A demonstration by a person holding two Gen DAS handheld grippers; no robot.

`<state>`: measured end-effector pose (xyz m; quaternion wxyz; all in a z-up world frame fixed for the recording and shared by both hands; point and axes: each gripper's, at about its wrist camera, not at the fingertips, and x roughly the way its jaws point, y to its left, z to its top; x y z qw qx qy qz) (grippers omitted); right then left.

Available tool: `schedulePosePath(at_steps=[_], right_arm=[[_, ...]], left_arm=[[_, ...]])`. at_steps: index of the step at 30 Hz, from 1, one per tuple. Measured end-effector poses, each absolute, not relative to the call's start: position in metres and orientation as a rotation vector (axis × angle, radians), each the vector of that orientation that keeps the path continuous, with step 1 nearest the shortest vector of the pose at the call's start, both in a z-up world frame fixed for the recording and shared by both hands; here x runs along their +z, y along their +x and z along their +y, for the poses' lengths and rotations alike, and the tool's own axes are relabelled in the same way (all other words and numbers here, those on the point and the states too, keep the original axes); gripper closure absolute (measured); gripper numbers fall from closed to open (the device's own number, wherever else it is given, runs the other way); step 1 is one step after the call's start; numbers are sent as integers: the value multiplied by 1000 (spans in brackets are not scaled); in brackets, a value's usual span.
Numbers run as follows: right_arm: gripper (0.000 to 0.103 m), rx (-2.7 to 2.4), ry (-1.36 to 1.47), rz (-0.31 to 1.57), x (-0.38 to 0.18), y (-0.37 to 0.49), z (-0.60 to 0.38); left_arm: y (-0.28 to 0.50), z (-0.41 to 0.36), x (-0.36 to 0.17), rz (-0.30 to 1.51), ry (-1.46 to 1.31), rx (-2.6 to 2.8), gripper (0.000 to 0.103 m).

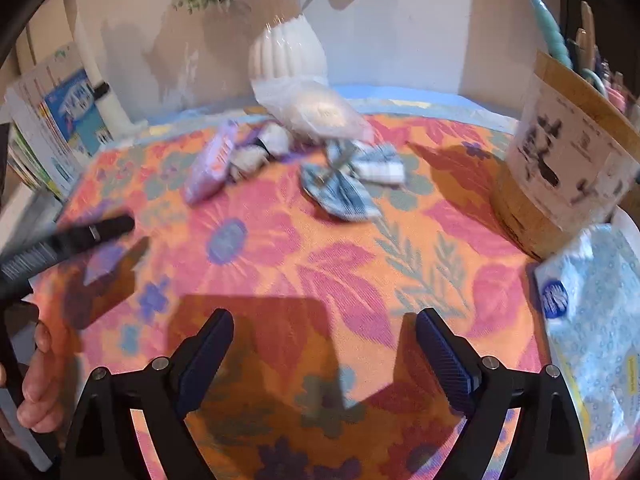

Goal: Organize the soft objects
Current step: 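Move both open tools back over the tablecloth, then grasp the purple packet with the left tool while the right tool grasps the clear plastic bag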

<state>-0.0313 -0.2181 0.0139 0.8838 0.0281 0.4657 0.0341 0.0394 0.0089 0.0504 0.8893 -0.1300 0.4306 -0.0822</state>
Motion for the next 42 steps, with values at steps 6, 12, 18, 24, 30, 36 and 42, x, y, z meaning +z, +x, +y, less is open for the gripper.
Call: schedulePosePath(at_steps=[6,12,18,24,30,36,42], right_arm=[[11,43,103,876,58,10,-224],[11,79,223,827,66,79,-237],[15,141,241,842,43,114,-234],[38,160,232,851,19,123,-231],[61,182,205,794,24,116,-227],[61,159,184,701,38,97,-230],[61,141,181,642,62,49,-232]], left_arm=[[86,-22,62,865,-228,-212,8],[116,-39,26,945,-290,-262,16],[110,-39,19,910,-305,-271,17],[110,-52,19,903,-225,-300,65],[107,-47,22,875,-240,-293,68],[98,-35,30,804,-279,-266,68],[67,-41,49,747,-235,-218,68]])
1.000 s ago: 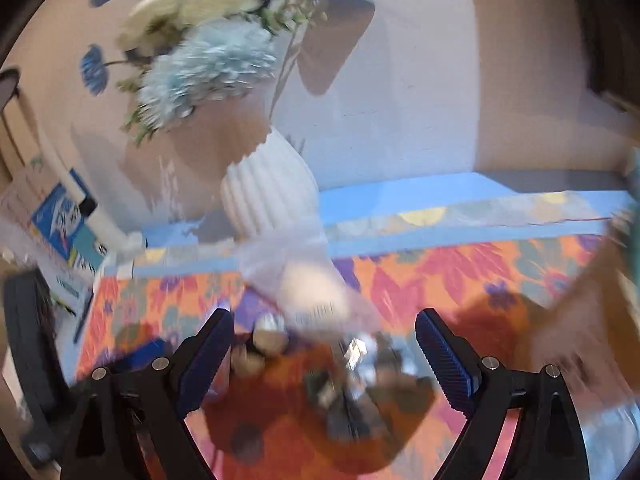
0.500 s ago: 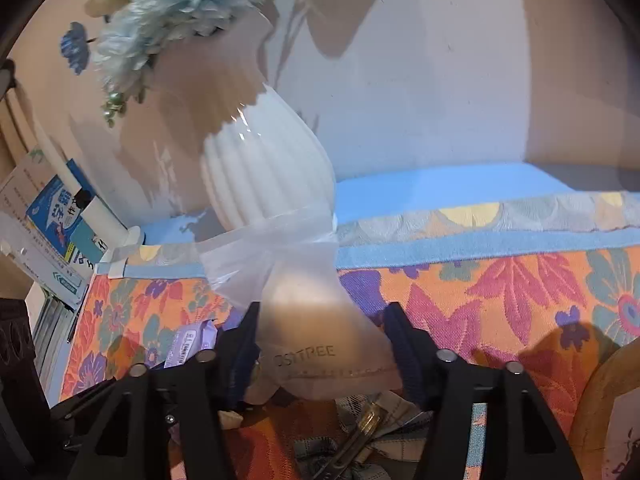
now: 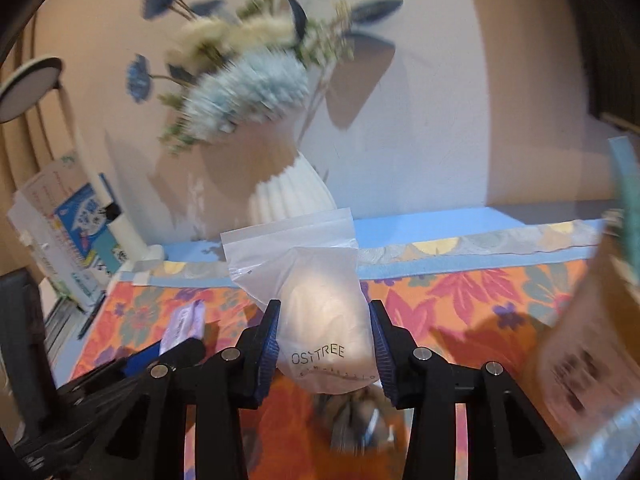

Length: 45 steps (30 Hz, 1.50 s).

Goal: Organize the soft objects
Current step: 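Grasp the purple packet with the left tool while the right tool grasps the clear plastic bag, then carry the purple packet and plastic bag to the glass plate and release both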

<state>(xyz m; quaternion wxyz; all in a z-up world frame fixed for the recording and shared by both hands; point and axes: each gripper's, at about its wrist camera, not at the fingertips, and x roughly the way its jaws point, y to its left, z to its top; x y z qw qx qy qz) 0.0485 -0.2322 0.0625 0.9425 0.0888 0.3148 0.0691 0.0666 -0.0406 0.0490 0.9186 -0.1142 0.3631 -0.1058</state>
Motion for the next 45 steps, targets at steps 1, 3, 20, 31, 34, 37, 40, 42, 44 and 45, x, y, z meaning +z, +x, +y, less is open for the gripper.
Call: schedulePosePath(at_steps=[1,3,20,31,34,37,40,42,44,45], right_arm=[[61,144,175,630,68,36,-232],[61,148,163,610,80,16,-233],[61,-216,252,409,197,-116,-390],[61,-381,517,461,171,-113,-552],[60,-383,525,504,163,-95,-564],[56,-391,527,533,155,-83,-570],[37,-383,539,577,145,-75,-576],[37,-383,546,579,140,-77,-578],[37,-382,544,587,138,-78,-578],[37,-387,547,591,137,-81,-578]], left_arm=[[59,-43,55,740,-244,-230,68],[47,-50,68,719,-238,-243,68],[-35,-253,193,560,-66,-646,68],[-33,-374,140,672,71,-829,68],[-33,-391,131,673,119,-846,68],[-26,-400,122,695,125,-862,67],[-24,-404,116,719,120,-859,50],[-25,-403,113,718,110,-855,49],[-28,-400,113,709,115,-870,49],[-29,-396,114,706,117,-873,49]])
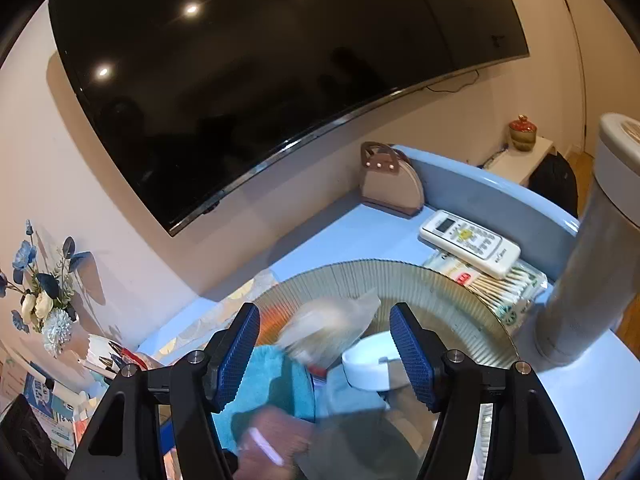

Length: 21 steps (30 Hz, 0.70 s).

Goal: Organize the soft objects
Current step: 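Carry the purple packet and plastic bag to the glass plate and release both, then move both open tools back over the tablecloth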

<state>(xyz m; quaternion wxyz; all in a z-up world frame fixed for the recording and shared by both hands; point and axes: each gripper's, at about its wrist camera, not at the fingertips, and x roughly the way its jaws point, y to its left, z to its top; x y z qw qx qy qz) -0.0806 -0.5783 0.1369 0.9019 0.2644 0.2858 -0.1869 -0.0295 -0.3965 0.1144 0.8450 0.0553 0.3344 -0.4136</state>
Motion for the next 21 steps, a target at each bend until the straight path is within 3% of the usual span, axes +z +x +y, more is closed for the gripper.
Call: schedulePosePath(at_steps=[7,10,21], right_arm=[[37,-360,572,590,141,-96,-565],[37,-334,541,578,153,-100,-548],[34,-88,341,507,202,-112,-427]], left_arm=[[-44,-366,139,658,114,-871,44],[-46,-341,152,629,99,-841,35],[-46,-182,177,594,-36,-572,34]])
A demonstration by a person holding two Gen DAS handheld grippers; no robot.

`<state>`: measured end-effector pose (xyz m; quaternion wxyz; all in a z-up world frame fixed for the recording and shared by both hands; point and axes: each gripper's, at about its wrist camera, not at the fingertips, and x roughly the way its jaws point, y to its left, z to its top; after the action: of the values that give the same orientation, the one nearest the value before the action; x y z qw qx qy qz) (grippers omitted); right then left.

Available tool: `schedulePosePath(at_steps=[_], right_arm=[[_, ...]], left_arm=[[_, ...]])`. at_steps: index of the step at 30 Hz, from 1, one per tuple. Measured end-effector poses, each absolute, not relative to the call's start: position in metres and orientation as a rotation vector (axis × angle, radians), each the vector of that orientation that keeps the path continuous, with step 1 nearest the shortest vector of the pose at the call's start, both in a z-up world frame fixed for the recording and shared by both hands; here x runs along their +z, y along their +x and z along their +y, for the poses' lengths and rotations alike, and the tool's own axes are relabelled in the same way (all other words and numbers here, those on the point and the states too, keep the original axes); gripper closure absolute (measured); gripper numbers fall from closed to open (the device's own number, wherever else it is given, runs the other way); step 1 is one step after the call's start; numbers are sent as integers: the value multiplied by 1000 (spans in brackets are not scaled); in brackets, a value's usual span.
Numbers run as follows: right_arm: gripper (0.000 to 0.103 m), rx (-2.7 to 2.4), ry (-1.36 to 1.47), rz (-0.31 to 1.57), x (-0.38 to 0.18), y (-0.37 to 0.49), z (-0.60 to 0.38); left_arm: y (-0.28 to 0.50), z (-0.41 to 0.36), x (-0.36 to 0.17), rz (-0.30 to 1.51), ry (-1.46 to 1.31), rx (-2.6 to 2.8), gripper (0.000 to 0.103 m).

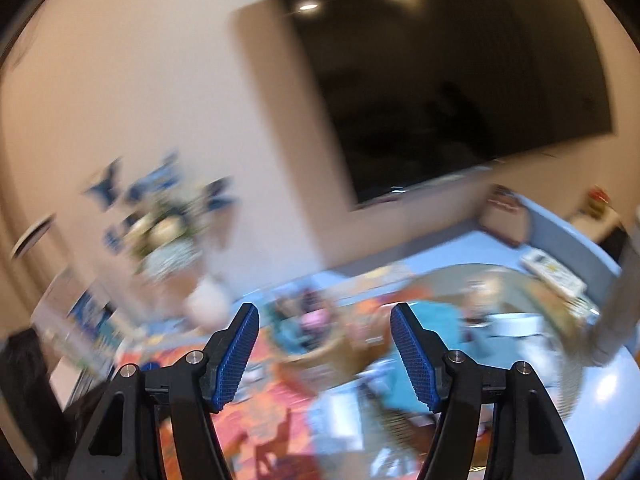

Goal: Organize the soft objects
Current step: 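Move both open tools back over the tablecloth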

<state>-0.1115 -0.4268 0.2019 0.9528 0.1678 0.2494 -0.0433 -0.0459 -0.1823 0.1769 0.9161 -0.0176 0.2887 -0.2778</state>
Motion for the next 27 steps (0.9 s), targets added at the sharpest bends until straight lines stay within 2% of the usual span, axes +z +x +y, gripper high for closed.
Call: schedulePosePath(at_steps=[2,4,8,12,19,27], right_arm=[[21,-16,277,518,202,-108,-389],[15,48,217,530,196,-105,-354],[15,214,100,619,164,-94,-277],[15,272,1,746,105,-74,-217],[15,187,21,887,40,-46,-209],[15,108,-30,934,9,-44,-205]], left_arm=[[-38,-145,171,620,-54,-464,34],[-30,-112,159,650,-77,-379,34],[-13,-60,122,739,-107,-237,34],[-2,-38,80,814,-96,-176,34],[5,-23,46,836,-66,-115,34],[8,-26,22,870,-17,-67,32]])
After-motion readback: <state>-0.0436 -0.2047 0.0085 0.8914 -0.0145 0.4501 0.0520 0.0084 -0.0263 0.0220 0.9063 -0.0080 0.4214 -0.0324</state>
